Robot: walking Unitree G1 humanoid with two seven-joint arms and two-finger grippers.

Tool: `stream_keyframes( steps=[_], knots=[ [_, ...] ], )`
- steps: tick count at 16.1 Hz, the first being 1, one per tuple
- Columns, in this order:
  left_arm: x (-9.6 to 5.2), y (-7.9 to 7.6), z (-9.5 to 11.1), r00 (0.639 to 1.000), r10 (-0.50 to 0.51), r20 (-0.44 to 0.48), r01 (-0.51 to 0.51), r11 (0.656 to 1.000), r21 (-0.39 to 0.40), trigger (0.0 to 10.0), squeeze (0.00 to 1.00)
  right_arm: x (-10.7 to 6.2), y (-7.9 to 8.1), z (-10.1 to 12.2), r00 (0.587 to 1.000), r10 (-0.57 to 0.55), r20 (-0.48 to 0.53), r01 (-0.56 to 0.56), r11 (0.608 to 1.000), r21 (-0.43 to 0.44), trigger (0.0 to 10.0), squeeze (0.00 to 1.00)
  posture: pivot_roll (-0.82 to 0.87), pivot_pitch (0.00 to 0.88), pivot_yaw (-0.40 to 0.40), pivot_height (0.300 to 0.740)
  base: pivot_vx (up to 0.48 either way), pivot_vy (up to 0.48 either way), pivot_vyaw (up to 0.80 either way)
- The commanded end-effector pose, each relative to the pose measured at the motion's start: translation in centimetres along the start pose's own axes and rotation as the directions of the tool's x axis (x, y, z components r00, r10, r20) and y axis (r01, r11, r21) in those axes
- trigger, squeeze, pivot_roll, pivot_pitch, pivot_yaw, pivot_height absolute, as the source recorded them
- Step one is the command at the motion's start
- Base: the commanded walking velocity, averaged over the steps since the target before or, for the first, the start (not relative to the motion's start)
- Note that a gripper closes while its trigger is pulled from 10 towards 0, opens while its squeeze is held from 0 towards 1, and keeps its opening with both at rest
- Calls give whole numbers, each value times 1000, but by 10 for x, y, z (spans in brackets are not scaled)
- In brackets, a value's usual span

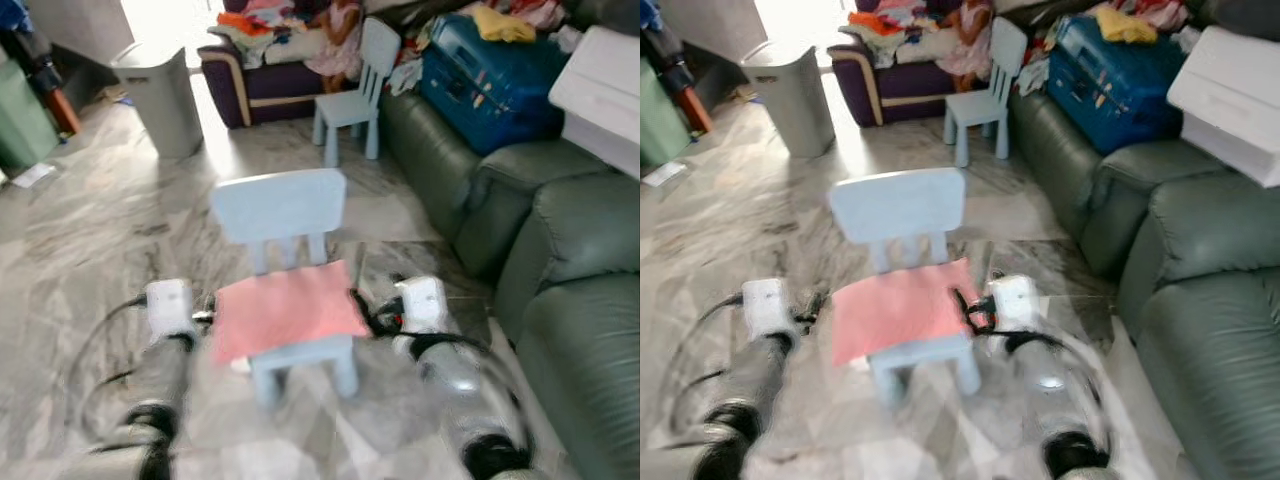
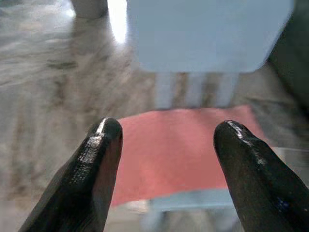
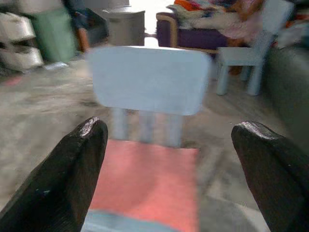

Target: Move the pillow to the sofa

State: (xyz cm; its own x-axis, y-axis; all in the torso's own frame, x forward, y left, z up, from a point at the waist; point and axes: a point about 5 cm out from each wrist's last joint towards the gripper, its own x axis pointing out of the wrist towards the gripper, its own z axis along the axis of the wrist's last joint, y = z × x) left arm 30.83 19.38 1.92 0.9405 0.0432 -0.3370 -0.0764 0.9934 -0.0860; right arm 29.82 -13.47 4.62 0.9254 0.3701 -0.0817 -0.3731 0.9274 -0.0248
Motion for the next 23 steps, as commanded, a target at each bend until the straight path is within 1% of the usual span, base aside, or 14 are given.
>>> stream_keyframes(
  steps=[1, 6, 8, 14, 17, 23],
  knots=[
    [1, 13, 6, 1000, 27, 11, -27, 1000, 14, 10000, 0, 6, 7, 8, 999, 22, 35, -22, 1000, 4, 10000, 0, -162, 0, 59, 740, 368, 307, 0],
    [1, 12, 5, 999, 34, -1, -34, 999, 17, 10000, 0, 5, 6, 7, 999, 16, 32, -16, 1000, 4, 10000, 0, -165, 0, 61, 740, 329, 350, 0],
    [1, 12, 6, 999, 33, 5, -33, 999, 36, 10000, 0, 5, 6, 7, 999, 14, 34, -14, 1000, 3, 10000, 0, -165, 0, 61, 740, 274, 394, 0],
    [1, 12, 6, 999, 43, 6, -43, 998, 40, 10000, 0, 5, 5, 8, 999, 7, 38, -7, 1000, 3, 10000, 0, -164, 0, 61, 740, 0, 0, 0],
    [1, 10, 7, 1000, 28, 13, -29, 999, 36, 10000, 0, 6, 6, 9, 999, 10, 40, -10, 1000, 4, 10000, 0, -162, 0, 60, 740, 0, 0, 0],
    [1, 10, 6, 1000, 25, 13, -25, 999, 32, 10000, 0, 6, 7, 9, 999, 17, 41, -17, 1000, 0, 10000, 0, -161, 0, 58, 740, 362, 0, 0]
  ],
)
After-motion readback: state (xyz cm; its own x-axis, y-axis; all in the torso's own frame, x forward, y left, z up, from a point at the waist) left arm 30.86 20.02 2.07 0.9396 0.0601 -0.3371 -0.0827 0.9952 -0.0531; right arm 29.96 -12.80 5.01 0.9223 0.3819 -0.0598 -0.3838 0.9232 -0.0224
